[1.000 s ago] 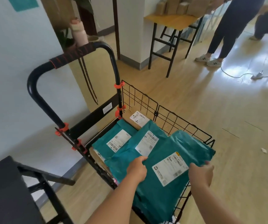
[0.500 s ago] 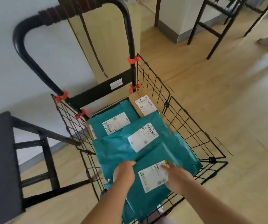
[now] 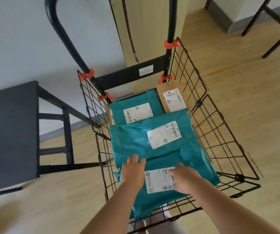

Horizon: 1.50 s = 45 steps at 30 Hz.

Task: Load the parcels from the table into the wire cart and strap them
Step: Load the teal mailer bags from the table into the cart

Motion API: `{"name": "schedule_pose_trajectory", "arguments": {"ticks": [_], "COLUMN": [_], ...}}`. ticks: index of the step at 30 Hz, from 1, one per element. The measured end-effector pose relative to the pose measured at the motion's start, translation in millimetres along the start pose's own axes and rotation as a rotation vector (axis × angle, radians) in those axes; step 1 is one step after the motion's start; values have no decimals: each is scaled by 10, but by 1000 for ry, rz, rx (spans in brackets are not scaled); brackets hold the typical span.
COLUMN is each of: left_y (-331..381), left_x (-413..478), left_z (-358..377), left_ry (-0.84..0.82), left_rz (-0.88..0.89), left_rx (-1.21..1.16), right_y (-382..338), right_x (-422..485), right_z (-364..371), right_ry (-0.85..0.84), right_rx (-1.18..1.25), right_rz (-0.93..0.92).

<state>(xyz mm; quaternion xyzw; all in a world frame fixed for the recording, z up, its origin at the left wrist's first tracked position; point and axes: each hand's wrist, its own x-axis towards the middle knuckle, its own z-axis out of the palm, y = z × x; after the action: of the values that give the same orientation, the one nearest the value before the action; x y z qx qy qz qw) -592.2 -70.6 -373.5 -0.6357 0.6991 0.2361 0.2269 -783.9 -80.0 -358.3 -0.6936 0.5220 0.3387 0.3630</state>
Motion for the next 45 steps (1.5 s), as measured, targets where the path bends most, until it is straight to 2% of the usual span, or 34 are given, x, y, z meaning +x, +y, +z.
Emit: {"name": "schedule_pose_trajectory", "arguments": {"ticks": [3,5,14,18,22,28,33,38,45], "left_y": [17,35,-57,-226,-471,-1243,-1908,-2494,-3242], "left_x": [-115,-190,-306,-427,-635,-1157,-1668,-2162,-2821], "left_z": [99,156,-288,-523,-710,-721,-465,-23,603], "left_ry": [-246,-302,-64,22,131,292,292,293,253], "left_rz": [-2,-33,-43,-50,-67,-137,-268,-370,-504], "left_rx": [81,87,40,42,-55,-218,-287,-334,-410], "right_y": [-38,-59,-285,-610,-1069,-1851,-2591,-3458,-4552], "right_x": [18,3,-173,-233,-328,-525,-622,-623,-681], "right_z": [-29,-26,-197,-460,-675,-791,-623,-305,253], "right_ry": [-16,-7,39,157,282,521,597,564,545], "right_rx": [-37,-45,-66,-63,-97,-116,-204,-341,-410], "right_rz": [9,17,51,37,17,-64,-156,-231,-366]}}
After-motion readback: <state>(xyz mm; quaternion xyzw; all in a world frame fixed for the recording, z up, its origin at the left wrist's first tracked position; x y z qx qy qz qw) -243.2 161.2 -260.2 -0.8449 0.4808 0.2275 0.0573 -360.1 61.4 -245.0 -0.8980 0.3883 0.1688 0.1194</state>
